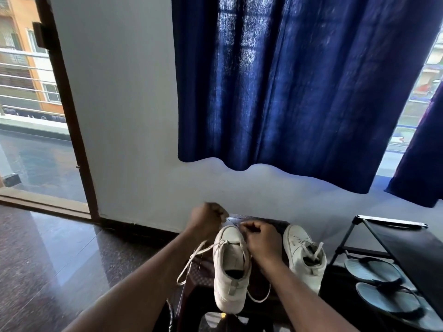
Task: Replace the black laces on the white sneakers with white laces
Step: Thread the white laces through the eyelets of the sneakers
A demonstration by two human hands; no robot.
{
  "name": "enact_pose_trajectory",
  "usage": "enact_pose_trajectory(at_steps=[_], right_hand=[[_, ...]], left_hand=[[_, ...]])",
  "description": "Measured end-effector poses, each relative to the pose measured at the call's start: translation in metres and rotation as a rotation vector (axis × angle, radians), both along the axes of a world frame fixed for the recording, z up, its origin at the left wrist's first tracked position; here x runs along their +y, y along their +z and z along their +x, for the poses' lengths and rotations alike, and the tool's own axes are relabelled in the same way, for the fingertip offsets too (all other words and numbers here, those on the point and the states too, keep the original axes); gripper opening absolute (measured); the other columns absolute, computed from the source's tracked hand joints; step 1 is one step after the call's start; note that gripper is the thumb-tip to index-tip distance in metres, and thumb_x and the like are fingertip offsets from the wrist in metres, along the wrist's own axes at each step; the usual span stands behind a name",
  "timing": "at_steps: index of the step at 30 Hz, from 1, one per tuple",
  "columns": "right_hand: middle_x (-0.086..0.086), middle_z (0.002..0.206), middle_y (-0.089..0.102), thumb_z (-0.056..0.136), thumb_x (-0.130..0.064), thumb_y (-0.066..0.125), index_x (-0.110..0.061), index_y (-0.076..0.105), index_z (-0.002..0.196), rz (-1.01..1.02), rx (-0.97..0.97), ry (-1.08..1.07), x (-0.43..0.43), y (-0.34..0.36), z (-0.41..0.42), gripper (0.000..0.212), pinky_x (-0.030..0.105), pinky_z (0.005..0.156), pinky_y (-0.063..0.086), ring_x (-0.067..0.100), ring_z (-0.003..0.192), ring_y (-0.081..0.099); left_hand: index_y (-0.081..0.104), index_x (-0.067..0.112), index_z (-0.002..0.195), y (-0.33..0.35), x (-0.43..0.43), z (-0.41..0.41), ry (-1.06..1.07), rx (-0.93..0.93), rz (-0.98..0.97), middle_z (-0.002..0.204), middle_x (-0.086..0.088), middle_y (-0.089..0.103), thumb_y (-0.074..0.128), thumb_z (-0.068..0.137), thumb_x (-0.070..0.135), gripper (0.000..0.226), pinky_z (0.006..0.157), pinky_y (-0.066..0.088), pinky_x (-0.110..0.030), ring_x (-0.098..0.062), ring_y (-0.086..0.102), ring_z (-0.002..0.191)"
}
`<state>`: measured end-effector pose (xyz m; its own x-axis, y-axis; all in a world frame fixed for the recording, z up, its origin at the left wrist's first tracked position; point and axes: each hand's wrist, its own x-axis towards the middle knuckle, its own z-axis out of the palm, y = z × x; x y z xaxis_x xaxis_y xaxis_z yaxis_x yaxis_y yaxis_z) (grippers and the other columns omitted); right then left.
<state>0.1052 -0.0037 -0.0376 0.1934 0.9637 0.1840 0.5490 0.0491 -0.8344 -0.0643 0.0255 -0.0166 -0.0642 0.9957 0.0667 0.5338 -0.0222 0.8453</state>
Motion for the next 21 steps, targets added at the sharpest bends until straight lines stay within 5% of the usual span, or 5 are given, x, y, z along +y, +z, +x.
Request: enact_pose_trajectory(at_steps=[3,6,11,15,21], right_hand=[[-0.015,0.085,0.079,0.087,-0.023,0.082,-0.029,0.083,0.088,0.113,0.223,0.042,0.017,0.063,0.003,0.006,0.029,0.086,0.057,0.006,0.086,0.073],[-0.004,0.087,0.080,0.087,-0.013,0.081,-0.023,0.082,0.092,0.230,0.433,0.122,0.034,0.150,0.006,0.012,0.027,0.081,0.059,0.010,0.082,0.072],[0.002,0.087,0.078,0.089,-0.004,0.077,-0.010,0.078,0.100,0.357,0.615,0.193,0.037,0.285,0.013,0.013,0.009,0.052,0.043,-0.003,0.051,0.057],[-0.001,0.084,0.076,0.092,-0.004,0.074,-0.010,0.078,0.097,0.446,0.623,0.245,0.030,0.364,0.017,0.009,0.011,0.057,0.046,-0.002,0.058,0.061],[0.001,0.082,0.078,0.088,-0.013,0.081,-0.015,0.080,0.091,0.568,0.577,0.269,0.020,0.448,0.013,0.004,0.016,0.053,0.044,0.005,0.063,0.060]], left_hand=[[0.067,0.007,0.099,0.063,0.007,0.002,-0.069,-0.334,0.102,0.071,-0.007,0.072,0.054,0.088,-0.021,0.032,0.060,0.054,-0.027,-0.013,0.065,0.059],[0.066,0.008,0.104,0.137,0.013,0.003,-0.085,-0.490,0.191,0.083,-0.014,0.078,0.063,0.092,-0.012,0.023,0.072,0.060,-0.033,-0.020,0.072,0.073],[0.074,0.006,0.101,0.263,0.012,0.013,-0.130,-0.591,0.330,0.093,-0.010,0.080,0.071,0.095,0.005,0.006,0.071,0.060,-0.027,-0.017,0.074,0.079],[0.074,0.014,0.098,0.346,0.003,0.024,-0.152,-0.585,0.432,0.092,-0.002,0.081,0.072,0.098,0.018,0.005,0.070,0.058,-0.027,-0.017,0.073,0.083],[0.071,0.020,0.081,0.430,-0.014,0.044,-0.120,-0.533,0.568,0.083,0.001,0.077,0.065,0.093,0.004,0.021,0.069,0.054,-0.032,-0.016,0.066,0.080]])
